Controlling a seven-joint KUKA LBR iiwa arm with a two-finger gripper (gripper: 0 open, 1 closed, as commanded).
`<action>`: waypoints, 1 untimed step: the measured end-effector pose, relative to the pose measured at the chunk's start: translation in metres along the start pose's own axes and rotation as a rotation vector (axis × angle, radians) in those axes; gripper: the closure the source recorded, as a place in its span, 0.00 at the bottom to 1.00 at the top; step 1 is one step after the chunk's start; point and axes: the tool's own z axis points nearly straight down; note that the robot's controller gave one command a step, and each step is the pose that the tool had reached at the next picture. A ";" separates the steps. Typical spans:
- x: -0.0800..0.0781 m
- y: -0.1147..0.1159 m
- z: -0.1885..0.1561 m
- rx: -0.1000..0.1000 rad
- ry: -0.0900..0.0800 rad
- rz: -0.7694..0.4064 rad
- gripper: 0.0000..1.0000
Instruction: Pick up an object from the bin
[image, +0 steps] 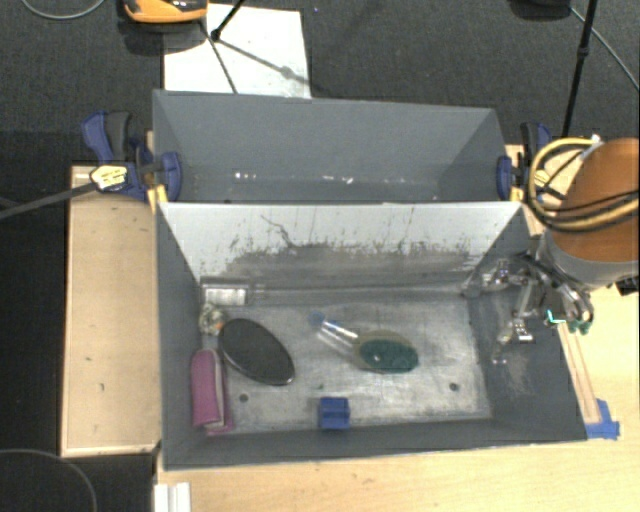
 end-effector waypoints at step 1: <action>-0.016 0.107 0.097 0.001 -0.010 -0.105 0.00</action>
Offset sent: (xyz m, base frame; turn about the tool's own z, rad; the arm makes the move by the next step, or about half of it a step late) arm 0.0134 0.1042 -0.0986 -0.0996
